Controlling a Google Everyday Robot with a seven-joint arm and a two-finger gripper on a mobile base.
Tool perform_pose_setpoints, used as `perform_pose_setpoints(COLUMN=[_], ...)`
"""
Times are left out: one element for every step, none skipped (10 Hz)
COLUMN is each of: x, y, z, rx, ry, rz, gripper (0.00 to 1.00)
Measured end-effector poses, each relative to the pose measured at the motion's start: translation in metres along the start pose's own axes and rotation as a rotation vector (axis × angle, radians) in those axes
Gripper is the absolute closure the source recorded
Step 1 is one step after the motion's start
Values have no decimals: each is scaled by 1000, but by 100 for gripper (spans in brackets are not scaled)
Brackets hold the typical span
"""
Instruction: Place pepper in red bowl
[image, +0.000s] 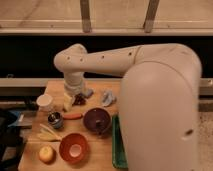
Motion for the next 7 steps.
perform_pose_setpoints(x=[-13,-19,-22,-22,-21,-21,-22], y=[8,15,22,21,21,21,22], z=[19,35,48,51,51,51,52], rx=[-7,-21,-41,-42,-43,-43,-44], ry=[2,1,-7,-9,-8,-9,-8], rz=[-56,-90,-114,-114,-113,-113,-115], gripper=[22,22,22,22,22,22,22])
